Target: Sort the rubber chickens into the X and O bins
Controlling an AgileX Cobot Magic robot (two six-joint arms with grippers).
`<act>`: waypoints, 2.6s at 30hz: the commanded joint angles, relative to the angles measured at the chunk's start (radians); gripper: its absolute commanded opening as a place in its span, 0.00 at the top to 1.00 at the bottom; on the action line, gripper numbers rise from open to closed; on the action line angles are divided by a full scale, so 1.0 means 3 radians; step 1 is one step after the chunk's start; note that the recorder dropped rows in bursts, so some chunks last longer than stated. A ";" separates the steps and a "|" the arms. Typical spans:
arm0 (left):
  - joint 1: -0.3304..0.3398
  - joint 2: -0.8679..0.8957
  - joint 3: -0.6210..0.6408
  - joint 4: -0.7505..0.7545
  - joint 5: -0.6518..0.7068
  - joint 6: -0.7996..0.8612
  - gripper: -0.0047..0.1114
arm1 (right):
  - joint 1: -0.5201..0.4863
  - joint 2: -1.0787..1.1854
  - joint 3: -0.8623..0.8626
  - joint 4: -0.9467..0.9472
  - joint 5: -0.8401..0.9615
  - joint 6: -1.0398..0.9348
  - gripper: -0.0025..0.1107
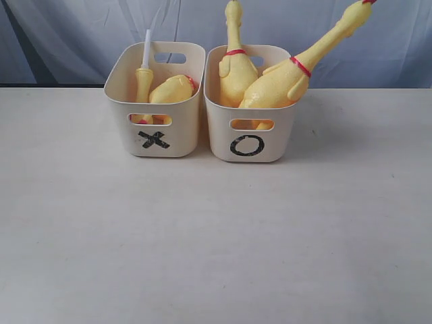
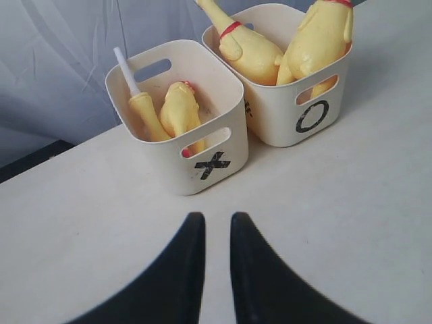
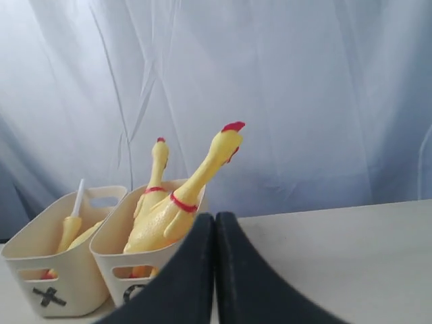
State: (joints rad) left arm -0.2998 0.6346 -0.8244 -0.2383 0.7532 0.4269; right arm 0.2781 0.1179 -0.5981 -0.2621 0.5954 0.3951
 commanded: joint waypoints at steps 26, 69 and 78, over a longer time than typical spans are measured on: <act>0.0929 -0.2115 0.0015 0.0037 0.0008 -0.0002 0.84 | -0.0459 -0.0393 0.0017 0.0032 -0.0006 -0.0016 0.98; 0.1064 -0.2115 0.1586 0.0530 -0.2062 -0.0002 0.84 | -0.0459 -0.0393 0.1406 0.0523 -0.1541 -0.0016 0.98; 0.1064 -0.2115 0.2334 0.0589 -0.2350 -0.0002 0.84 | -0.0459 -0.0393 0.1994 0.0501 -0.1568 -0.0016 0.98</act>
State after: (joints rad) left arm 0.0182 0.0048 -0.1791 -0.0652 0.0798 0.4287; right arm 0.1457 0.0051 -0.0196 -0.0986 0.1423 0.3951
